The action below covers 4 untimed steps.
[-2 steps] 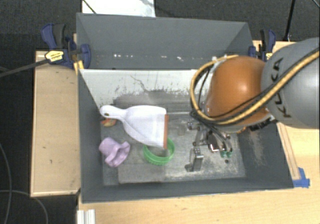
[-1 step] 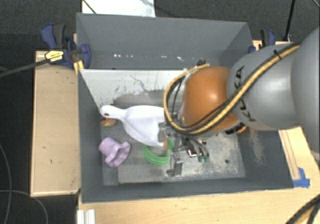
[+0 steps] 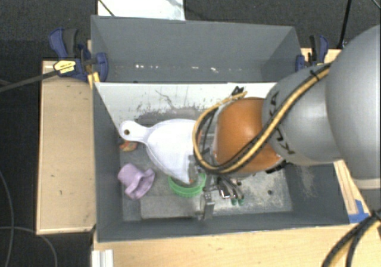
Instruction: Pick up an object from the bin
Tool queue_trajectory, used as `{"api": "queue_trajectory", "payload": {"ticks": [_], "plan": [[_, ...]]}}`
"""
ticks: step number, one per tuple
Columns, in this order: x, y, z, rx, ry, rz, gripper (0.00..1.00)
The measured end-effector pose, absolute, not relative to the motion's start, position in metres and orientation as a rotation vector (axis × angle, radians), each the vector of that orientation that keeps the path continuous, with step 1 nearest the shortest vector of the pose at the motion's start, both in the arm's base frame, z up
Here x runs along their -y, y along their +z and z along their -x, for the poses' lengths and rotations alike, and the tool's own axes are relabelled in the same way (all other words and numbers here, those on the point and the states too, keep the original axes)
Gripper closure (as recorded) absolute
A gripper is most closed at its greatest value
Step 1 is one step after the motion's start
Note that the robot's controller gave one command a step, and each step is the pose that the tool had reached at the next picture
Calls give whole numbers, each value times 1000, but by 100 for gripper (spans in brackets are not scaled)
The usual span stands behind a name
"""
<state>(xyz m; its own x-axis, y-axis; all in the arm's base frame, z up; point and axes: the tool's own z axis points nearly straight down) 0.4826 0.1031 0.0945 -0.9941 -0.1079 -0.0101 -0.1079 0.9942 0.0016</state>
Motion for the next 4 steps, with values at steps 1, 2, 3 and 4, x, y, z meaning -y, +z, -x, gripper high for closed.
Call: {"api": "queue_trajectory", "payload": {"ticks": [1,2,3,4], "plan": [[-88,70,-477,-3127,1,278,100],[-88,70,-477,-3127,1,277,100],[-87,126,-485,-3132,0,311,100],[-87,180,-490,-3123,1,310,100]]}}
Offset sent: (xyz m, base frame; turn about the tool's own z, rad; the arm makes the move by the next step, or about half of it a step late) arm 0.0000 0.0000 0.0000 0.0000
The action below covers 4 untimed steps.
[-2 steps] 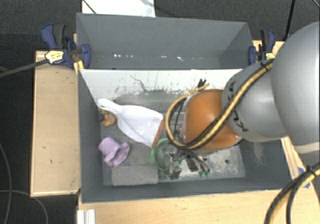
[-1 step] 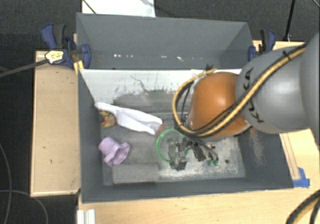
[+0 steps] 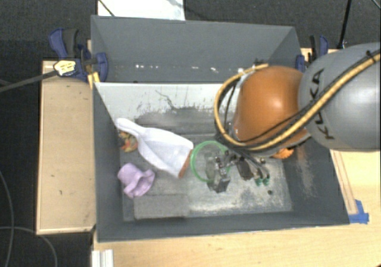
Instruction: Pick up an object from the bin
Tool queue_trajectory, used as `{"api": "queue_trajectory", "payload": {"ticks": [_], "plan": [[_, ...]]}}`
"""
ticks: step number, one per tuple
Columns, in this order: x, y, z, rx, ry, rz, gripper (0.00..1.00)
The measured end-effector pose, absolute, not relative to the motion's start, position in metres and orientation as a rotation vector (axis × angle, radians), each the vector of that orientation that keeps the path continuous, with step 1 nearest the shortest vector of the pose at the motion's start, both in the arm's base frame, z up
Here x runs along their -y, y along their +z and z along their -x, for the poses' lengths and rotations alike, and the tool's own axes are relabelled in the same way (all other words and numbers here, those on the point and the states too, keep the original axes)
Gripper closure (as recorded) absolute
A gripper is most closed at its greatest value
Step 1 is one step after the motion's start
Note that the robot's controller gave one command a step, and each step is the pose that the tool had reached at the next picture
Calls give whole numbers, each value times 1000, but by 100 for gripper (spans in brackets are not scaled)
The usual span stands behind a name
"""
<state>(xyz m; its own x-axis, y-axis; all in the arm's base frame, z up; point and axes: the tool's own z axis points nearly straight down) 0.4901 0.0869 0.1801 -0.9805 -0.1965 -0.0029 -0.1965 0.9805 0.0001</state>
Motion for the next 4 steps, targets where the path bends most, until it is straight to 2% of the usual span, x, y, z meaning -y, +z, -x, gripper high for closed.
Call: {"api": "queue_trajectory", "payload": {"ticks": [1,2,3,4], "plan": [[-83,184,-487,-3120,2,311,100],[-101,162,-484,-3100,1,496,100],[-104,158,-490,-3076,3,628,100],[-84,177,-509,-3100,2,494,100]]}}
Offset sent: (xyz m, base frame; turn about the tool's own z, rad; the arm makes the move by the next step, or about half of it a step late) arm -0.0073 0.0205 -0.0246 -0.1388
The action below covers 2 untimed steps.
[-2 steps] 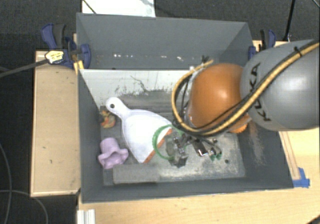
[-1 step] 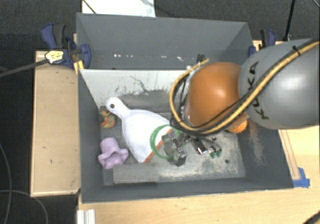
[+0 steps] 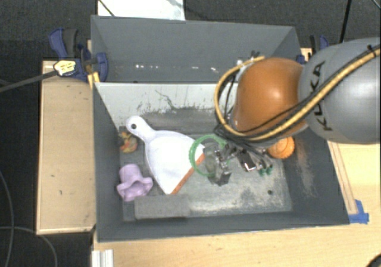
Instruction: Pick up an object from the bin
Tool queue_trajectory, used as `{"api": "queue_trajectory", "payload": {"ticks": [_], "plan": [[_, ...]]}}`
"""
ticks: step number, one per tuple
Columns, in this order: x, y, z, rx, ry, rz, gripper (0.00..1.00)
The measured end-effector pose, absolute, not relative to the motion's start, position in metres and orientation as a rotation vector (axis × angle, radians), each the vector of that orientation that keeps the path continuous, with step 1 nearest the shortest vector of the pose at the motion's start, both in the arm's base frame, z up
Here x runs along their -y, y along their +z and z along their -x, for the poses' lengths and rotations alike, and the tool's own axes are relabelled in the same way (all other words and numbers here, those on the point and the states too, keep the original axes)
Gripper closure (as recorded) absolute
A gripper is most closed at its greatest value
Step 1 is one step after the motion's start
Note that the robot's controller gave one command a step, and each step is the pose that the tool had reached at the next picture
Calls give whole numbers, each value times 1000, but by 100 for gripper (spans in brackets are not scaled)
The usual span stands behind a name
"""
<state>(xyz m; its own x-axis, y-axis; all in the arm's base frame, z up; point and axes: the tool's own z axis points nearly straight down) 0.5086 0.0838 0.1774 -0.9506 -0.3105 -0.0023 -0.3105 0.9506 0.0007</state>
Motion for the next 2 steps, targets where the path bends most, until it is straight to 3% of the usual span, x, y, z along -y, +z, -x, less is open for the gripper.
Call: {"api": "queue_trajectory", "payload": {"ticks": [1,2], "plan": [[-95,237,-509,-3120,1,386,100],[-88,254,-528,-3062,-1,650,100]]}}
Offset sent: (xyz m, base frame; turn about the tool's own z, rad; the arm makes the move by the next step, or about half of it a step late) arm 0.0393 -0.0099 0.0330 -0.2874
